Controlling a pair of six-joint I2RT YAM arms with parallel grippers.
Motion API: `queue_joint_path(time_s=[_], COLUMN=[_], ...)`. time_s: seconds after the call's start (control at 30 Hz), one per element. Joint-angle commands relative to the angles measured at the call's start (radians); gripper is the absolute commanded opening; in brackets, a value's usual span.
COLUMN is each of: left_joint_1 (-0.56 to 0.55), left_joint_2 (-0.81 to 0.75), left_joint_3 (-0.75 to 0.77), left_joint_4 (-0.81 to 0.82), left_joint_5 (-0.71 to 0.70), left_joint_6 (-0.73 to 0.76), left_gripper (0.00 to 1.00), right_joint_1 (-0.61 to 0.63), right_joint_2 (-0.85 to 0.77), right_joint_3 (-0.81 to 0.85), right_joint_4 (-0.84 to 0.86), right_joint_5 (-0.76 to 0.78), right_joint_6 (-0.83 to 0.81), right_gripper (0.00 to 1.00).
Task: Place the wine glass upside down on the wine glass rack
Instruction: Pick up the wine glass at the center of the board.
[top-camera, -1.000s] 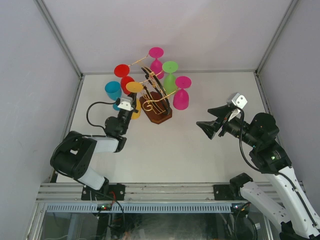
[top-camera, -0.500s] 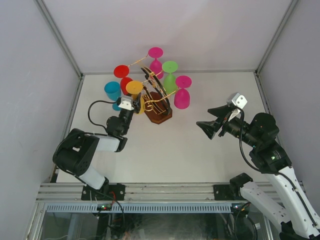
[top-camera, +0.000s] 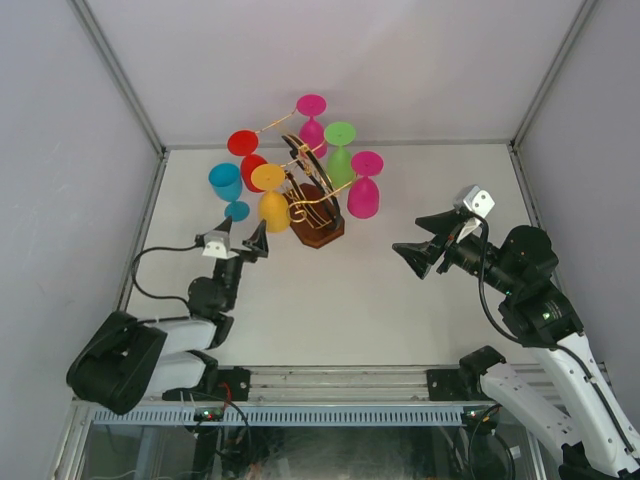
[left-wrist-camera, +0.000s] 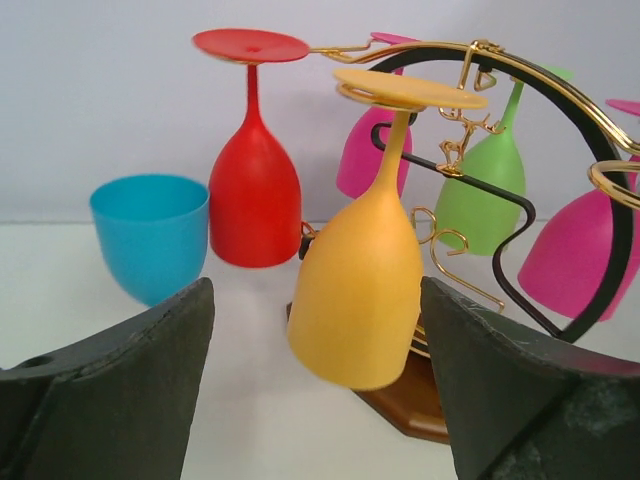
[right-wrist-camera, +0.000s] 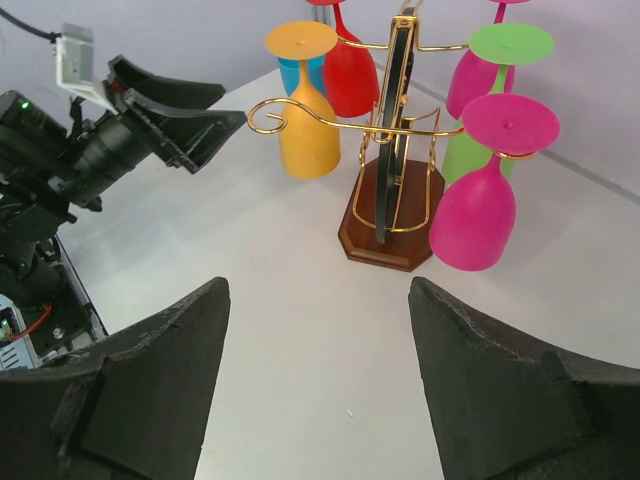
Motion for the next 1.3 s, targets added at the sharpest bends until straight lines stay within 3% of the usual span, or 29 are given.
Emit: queue_joint_path(time_s=[0.0, 0.07, 0.2, 0.33, 0.43, 0.53, 0.63, 0.87, 1.07, 1.27], left_joint_1=[-0.009, -0.009, -0.009, -0.008, -0.004, 0.006, 0.043, 0.204, 0.294, 0.342], left_joint_2=[-0.152, -0.281, -0.6, -0.799, -0.83, -0.756, -0.651, -0.35, -0.214, -0.104], left_joint_3=[-0.109, -0.125, -0.013, 0.098, 0.218, 0.334, 0.426, 0.588, 0.637, 0.682], left_joint_4=[0.001, -0.162, -0.82, -1.234, -1.469, -1.654, -1.731, -1.788, -1.728, -1.661], left_joint_5=[-0.108, -0.156, -0.188, -0.342, -0.37, -0.381, -0.371, -0.153, -0.071, 0.011], left_joint_6=[-0.145, -0.203, -0.308, -0.396, -0.437, -0.45, -0.43, -0.384, -0.341, -0.269], left_gripper=[0.87, 0.87, 0.86, 0.87, 0.87, 0.89, 0.91, 0.95, 1.0, 1.0], right_joint_1=[0.003, 0.003, 0.003, 0.001, 0.002, 0.001, 0.002, 0.003, -0.001, -0.011], right_joint_2=[-0.008, -0.006, -0.005, 0.005, 0.017, 0.023, 0.024, -0.006, -0.014, 0.01], right_joint_3=[0.0, -0.003, -0.015, -0.033, -0.042, -0.057, -0.07, -0.079, -0.081, -0.061], right_joint_4=[0.019, 0.012, 0.008, -0.01, -0.03, -0.03, -0.033, -0.065, -0.1, -0.194], right_joint_5=[0.001, 0.007, 0.035, 0.069, 0.08, 0.099, 0.083, 0.08, 0.105, 0.082], right_joint_6=[-0.006, -0.005, 0.02, 0.062, 0.087, 0.133, 0.155, 0.152, 0.219, 0.178], right_gripper=[0.72, 0.72, 0.72, 0.72, 0.73, 0.74, 0.76, 0.8, 0.9, 0.99])
